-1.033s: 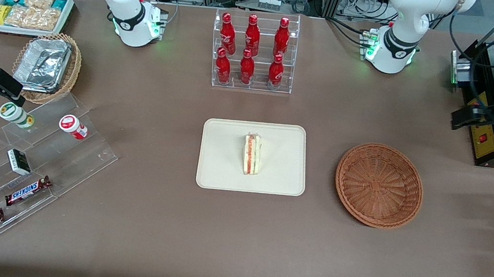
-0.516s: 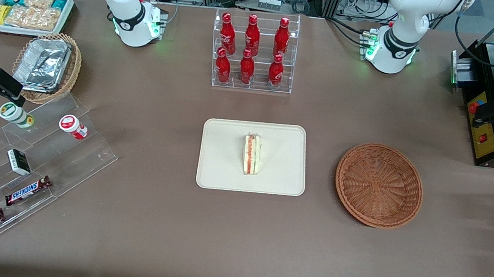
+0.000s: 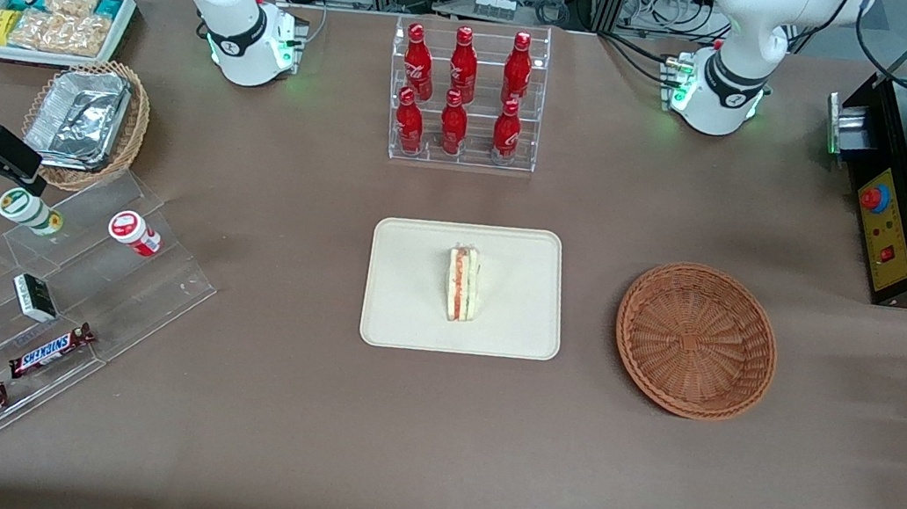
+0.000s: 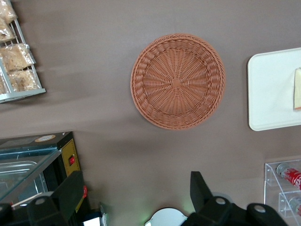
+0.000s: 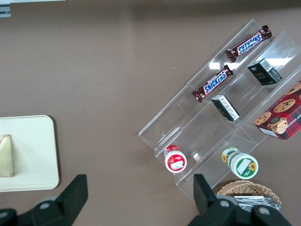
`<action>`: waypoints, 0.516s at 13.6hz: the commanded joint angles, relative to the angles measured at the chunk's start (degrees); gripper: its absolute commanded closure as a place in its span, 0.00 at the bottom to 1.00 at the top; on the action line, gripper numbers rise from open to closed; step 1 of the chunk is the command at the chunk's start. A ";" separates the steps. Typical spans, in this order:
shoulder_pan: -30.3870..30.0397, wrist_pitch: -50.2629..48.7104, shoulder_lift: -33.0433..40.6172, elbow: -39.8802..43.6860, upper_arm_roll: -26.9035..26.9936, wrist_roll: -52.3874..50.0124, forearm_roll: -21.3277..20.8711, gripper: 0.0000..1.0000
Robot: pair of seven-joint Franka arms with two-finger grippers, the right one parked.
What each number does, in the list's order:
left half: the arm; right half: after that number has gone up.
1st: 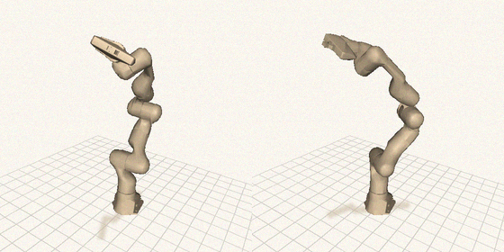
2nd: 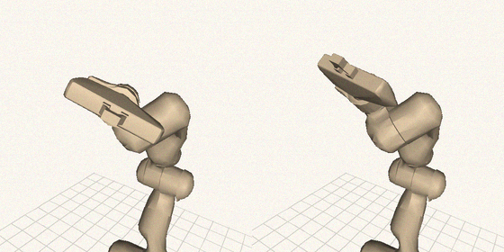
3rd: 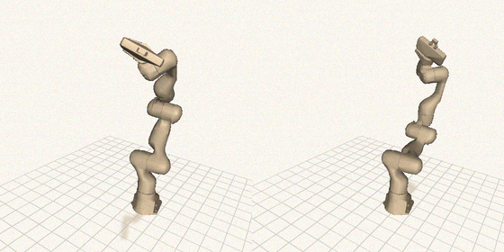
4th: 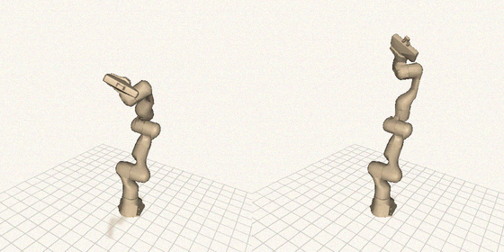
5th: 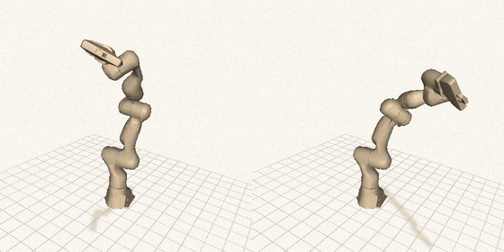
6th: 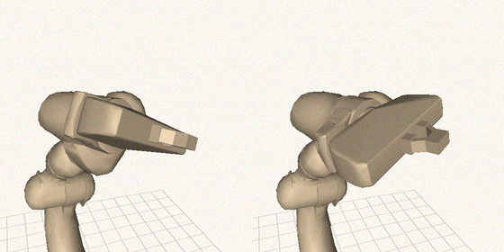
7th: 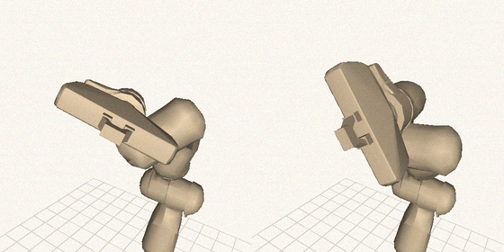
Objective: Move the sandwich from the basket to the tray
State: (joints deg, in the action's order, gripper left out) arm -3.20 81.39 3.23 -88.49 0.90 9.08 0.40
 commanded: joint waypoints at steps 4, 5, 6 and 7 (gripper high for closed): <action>0.74 1.49 1.53 -1.51 -3.97 -8.02 -1.62 0.00; 0.65 1.40 0.74 -0.46 -4.59 -8.55 -2.41 0.00; 0.65 1.40 -0.75 1.29 -4.68 -8.64 -2.25 0.00; 0.56 1.31 -2.33 3.57 -4.68 -8.64 -2.24 0.00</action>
State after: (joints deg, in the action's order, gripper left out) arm -2.75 82.71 3.39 -88.71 -3.68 1.49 -0.77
